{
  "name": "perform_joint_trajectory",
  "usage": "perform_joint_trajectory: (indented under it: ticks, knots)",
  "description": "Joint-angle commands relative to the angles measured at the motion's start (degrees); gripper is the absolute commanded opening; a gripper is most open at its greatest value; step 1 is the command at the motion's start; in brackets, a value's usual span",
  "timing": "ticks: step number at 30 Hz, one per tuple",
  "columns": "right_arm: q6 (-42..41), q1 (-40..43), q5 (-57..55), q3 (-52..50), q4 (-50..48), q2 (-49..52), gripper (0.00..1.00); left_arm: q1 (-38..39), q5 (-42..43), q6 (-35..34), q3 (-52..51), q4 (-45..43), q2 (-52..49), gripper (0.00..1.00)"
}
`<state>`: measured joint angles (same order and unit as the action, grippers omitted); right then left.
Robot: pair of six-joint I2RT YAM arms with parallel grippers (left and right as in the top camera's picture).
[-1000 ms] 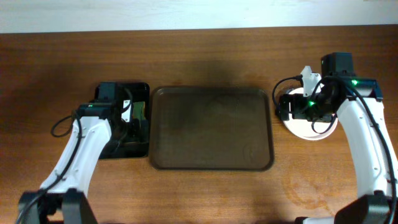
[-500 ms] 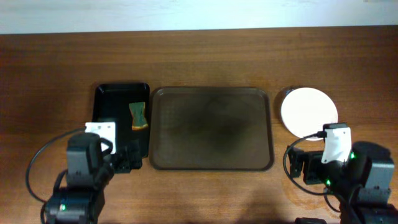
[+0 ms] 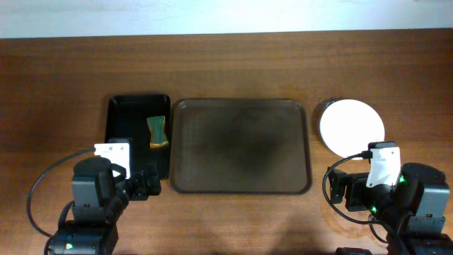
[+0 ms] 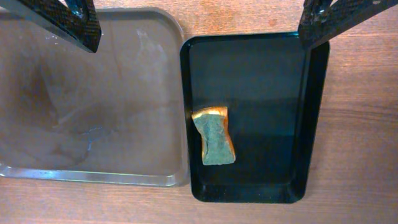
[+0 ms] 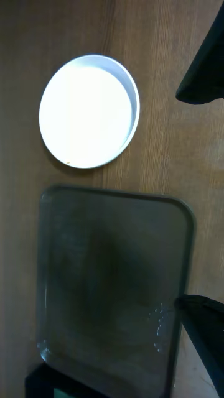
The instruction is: Clean dirty plates on tray and stack at the side
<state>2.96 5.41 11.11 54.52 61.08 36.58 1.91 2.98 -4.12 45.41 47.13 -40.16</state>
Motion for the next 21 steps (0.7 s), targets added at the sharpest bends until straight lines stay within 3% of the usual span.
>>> perform_joint_trajectory:
  ticks: [1,11,21]
  knots:
    - [-0.2,-0.2,-1.7,-0.9,-3.5,-4.0,0.98,-0.2,0.6,0.7,-0.6,0.0,0.2,1.00]
    - [-0.2,-3.5,-0.9,-27.2,-27.6,-36.4,0.98,-0.2,0.6,0.7,-0.6,0.1,0.2,1.00]
    - [1.6,-3.4,-1.3,-52.5,-68.5,-36.4,0.98,-0.2,0.6,0.7,-0.6,0.0,0.2,1.00]
